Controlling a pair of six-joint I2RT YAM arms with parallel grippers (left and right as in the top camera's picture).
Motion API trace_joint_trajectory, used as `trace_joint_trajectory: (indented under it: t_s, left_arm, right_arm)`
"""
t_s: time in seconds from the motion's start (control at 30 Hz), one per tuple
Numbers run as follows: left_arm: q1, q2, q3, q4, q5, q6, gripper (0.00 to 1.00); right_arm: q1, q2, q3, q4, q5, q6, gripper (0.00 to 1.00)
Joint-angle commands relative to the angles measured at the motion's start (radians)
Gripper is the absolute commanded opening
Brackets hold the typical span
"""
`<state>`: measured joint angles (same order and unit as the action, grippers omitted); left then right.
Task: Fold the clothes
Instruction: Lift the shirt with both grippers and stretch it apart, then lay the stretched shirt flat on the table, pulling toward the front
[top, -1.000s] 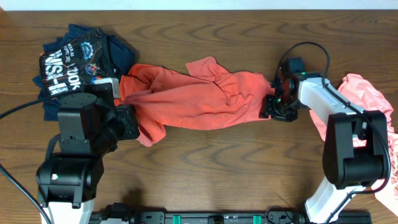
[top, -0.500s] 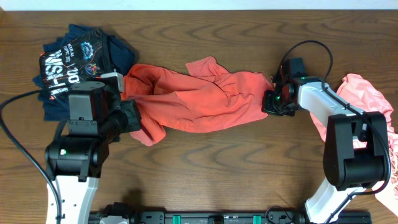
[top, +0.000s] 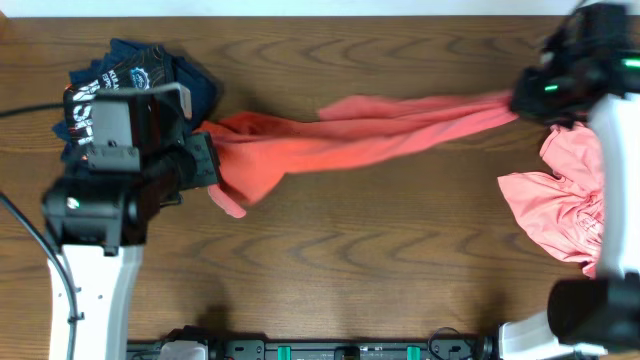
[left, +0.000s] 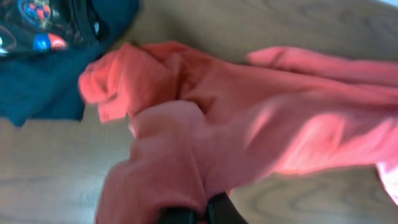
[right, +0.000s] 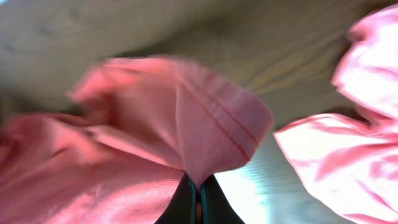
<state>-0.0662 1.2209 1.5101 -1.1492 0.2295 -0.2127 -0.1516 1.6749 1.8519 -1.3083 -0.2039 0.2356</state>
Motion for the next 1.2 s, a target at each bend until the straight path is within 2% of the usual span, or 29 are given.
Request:
trace_joint_trajectory:
  t_s: [0.0,0.2,0.43,0.7,0.97,1.07,1.17]
  left_arm:
    - [0.006,0.063,0.176,-0.098,-0.002,0.002,0.06]
    - [0.006,0.157,0.506,-0.302,-0.002,0.01,0.06]
    - [0.006,0.157,0.72,-0.312,-0.002,0.009,0.06]
    - [-0.009,0.206,0.718,-0.317,0.029,0.009,0.06]
    - [-0.048,0.43,0.716,-0.335,0.029,0.035,0.06]
    - [-0.048,0.533,0.716,-0.278,0.028,0.074,0.06]
    - [-0.048,0.619,0.717,-0.123,0.023,0.137,0.06]
  right_arm:
    - [-0.046,-0.039,0.103,-0.075,0.021,-0.06,0.01]
    - [-0.151,-0.107,0.249,-0.172,0.019,-0.066,0.01]
    - [-0.217,-0.203,0.391,-0.198,0.014,-0.089,0.01]
    - [-0.208,-0.184,0.417,-0.208,0.013,-0.116,0.01]
    - [-0.122,0.005,0.417,-0.222,0.017,-0.179,0.01]
    - [-0.087,0.104,0.417,-0.17,0.017,-0.195,0.01]
    - [-0.061,0.212,0.417,-0.002,0.014,-0.192,0.01]
